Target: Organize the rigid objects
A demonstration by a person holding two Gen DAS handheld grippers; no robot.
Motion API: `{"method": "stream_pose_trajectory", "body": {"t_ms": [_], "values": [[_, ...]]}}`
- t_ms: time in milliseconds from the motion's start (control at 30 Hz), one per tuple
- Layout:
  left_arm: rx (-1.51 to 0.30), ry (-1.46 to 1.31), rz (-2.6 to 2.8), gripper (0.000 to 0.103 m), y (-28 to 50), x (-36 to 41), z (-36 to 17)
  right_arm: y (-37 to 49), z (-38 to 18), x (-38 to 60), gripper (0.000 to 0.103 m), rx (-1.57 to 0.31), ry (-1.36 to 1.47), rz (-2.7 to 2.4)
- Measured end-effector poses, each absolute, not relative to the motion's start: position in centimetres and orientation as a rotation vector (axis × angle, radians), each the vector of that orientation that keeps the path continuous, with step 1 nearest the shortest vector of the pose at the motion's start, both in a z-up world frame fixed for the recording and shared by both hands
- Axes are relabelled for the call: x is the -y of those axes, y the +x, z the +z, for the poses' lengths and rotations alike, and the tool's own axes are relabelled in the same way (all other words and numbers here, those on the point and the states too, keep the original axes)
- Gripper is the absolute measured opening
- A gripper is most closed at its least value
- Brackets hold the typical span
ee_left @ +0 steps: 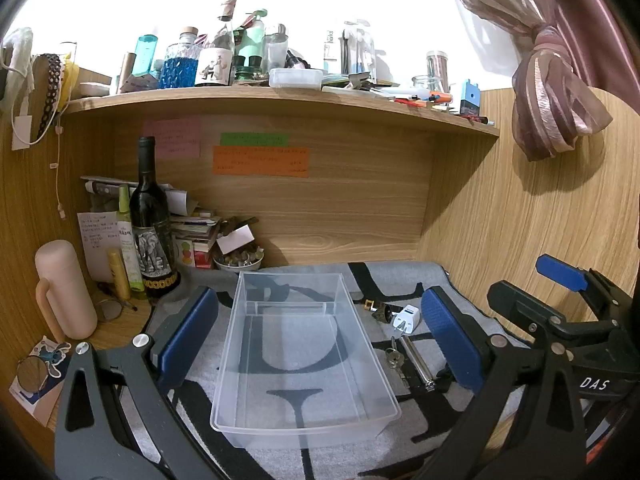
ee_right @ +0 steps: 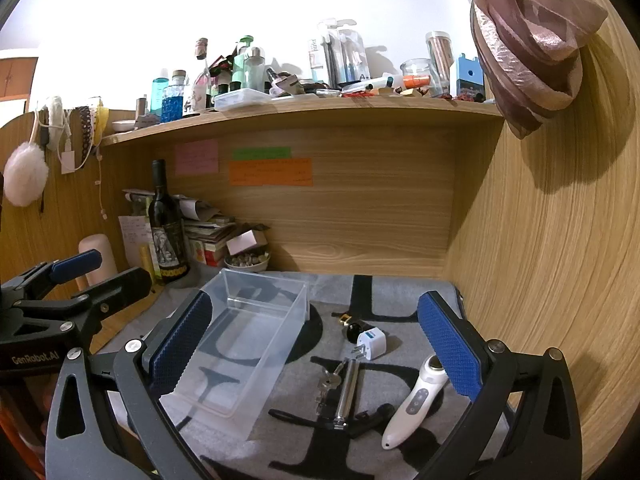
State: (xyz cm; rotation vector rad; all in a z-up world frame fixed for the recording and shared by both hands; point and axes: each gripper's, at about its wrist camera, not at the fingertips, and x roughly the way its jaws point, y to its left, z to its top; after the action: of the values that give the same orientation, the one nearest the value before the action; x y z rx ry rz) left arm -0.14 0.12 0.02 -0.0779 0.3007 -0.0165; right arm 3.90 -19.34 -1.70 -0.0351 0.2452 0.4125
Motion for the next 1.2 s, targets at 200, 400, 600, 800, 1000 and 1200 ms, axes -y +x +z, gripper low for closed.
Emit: {"method": "stream_pose_trajectory", "body": {"t_ms": [200, 400, 600, 800, 1000, 1200], "values": [[-0.300, -0.079, -0.017, 0.103, -0.1, -0.1, 0.0, 3.8, -1.8, 19.3, 0.103, -0.245, -0.036, 0.414], [-0.317, -0.079, -0.029, 0.103, 0.3, -0.2, 0.0, 4.0, -1.9, 19.2, 0.103, -0.249, -0.034, 0.406], [-0.345, -0.097, -0.033, 0.102, 1.5, -1.4, -0.4, 5.8, -2.5, 19.4, 0.103, -0.277, -0.020, 0.374], [-0.442, -0.118, 0.002, 0.082, 4.6, -3.7, -2.0, 8.7, -3.6, 20.0, 0.085, -0.365, 0.044, 0.370], [-0.556, -0.126, 0.039, 0.064, 8.2, -6.4, -4.3, 11.1, -5.0, 20.1, 0.074, -0.430, 0.049, 0.327], [-0.700, -0.139, 0.063, 0.048, 11.7, -9.1, -7.1, 12.8, -6.3, 20.8, 0.063, -0.487, 0.029, 0.265]]}}
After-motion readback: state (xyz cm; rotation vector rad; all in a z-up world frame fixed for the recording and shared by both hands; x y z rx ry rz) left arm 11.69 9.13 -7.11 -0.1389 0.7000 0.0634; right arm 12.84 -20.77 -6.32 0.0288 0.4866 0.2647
